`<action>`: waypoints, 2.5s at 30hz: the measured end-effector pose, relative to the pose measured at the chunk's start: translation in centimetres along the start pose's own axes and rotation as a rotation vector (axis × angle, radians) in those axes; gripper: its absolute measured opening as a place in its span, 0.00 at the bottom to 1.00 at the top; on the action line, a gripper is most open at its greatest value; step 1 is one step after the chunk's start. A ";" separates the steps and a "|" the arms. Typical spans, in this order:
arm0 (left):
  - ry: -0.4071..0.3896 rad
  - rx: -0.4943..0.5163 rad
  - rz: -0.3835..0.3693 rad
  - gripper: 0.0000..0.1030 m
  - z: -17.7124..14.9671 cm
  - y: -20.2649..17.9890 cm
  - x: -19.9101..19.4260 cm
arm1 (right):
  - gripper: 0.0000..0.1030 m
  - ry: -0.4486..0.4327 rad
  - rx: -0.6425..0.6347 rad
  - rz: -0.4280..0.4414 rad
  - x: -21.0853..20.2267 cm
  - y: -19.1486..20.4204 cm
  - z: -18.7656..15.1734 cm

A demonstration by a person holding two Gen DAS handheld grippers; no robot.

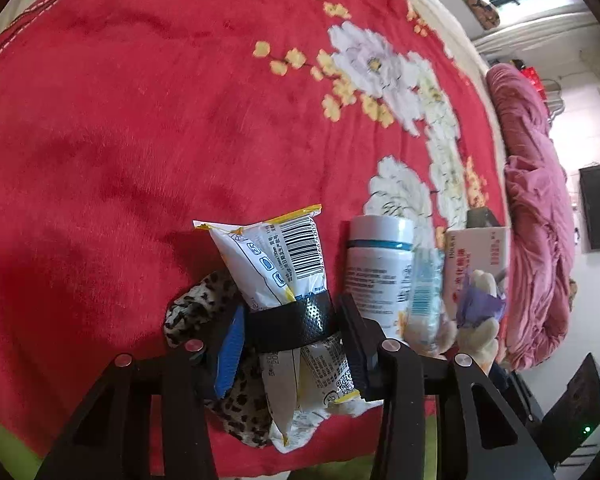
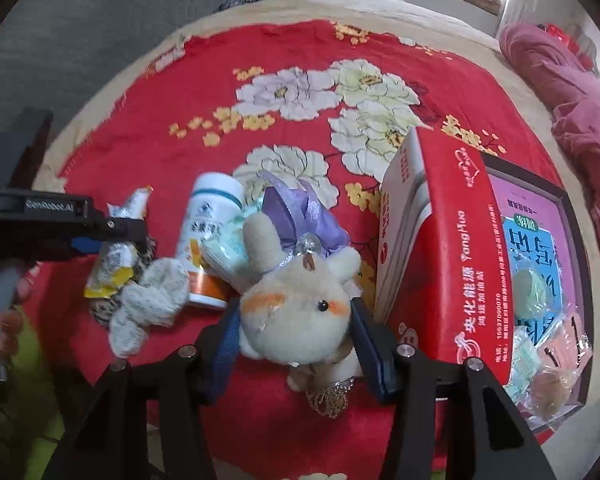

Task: Organize soft objects
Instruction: 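Grasp the white-yellow tube packet with the left tool while the right tool grasps the white plush bunny, then carry the tube packet and plush bunny over the pink book tray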

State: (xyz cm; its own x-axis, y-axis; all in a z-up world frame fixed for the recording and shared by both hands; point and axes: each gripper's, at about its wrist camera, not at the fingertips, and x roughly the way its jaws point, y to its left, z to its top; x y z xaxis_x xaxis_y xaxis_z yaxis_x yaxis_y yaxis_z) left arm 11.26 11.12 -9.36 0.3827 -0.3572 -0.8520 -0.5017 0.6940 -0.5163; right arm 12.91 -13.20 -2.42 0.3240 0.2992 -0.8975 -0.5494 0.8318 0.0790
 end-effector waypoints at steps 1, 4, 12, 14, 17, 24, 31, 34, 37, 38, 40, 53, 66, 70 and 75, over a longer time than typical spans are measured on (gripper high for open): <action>-0.009 0.006 0.000 0.45 0.0 -0.1 -0.4 | 0.51 -0.004 0.008 0.007 -0.2 -0.1 0.0; -0.037 0.035 0.006 0.45 -0.3 -0.9 -1.6 | 0.51 -0.026 0.048 0.045 -1.1 -0.8 -0.1; -0.084 0.133 0.013 0.45 -1.6 -3.9 -3.8 | 0.51 -0.084 0.081 0.051 -3.5 -1.8 0.1; -0.087 0.159 0.008 0.45 -2.2 -4.7 -4.1 | 0.51 -0.100 0.083 0.046 -4.2 -1.9 0.1; -0.093 0.190 -0.007 0.45 -3.0 -5.9 -4.7 | 0.51 -0.123 0.095 0.045 -5.4 -2.3 0.0; -0.111 0.265 -0.022 0.45 -4.4 -9.1 -5.7 | 0.51 -0.178 0.121 0.036 -8.5 -3.6 -0.5; -0.120 0.342 -0.045 0.45 -6.2 -12.6 -6.6 | 0.51 -0.224 0.171 0.017 -11.2 -5.6 -1.3; -0.125 0.373 -0.056 0.45 -6.9 -14.1 -7.0 | 0.51 -0.244 0.197 0.008 -12.3 -6.7 -1.8; -0.125 0.404 -0.065 0.45 -7.5 -15.5 -7.2 | 0.51 -0.261 0.214 0.001 -13.4 -7.7 -2.3; -0.124 0.414 -0.067 0.45 -7.8 -16.0 -7.3 | 0.51 -0.267 0.220 -0.005 -13.8 -8.0 -2.4; -0.120 0.433 -0.070 0.45 -8.1 -16.8 -7.3 | 0.51 -0.279 0.229 -0.010 -14.4 -8.4 -2.6; -0.124 0.539 -0.086 0.45 -10.2 -21.8 -7.5 | 0.51 -0.338 0.297 -0.045 -17.7 -11.2 -4.1; -0.117 0.623 -0.112 0.45 -12.0 -26.7 -6.8 | 0.51 -0.379 0.358 -0.107 -20.2 -14.2 -5.6; -0.101 0.651 -0.118 0.45 -12.6 -28.2 -5.8 | 0.51 -0.389 0.389 -0.121 -20.7 -15.6 -6.3; -0.079 0.679 -0.119 0.45 -13.3 -29.7 -4.4 | 0.51 -0.397 0.431 -0.136 -21.0 -17.3 -7.1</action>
State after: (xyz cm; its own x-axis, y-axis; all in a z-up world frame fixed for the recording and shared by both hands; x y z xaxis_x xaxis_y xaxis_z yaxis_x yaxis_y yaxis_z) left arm 14.16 -16.18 8.56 0.4734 -0.4268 -0.7706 0.1345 0.8996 -0.4156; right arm 10.09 -37.19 12.01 0.6781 0.2594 -0.6876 -0.1478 0.9647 0.2181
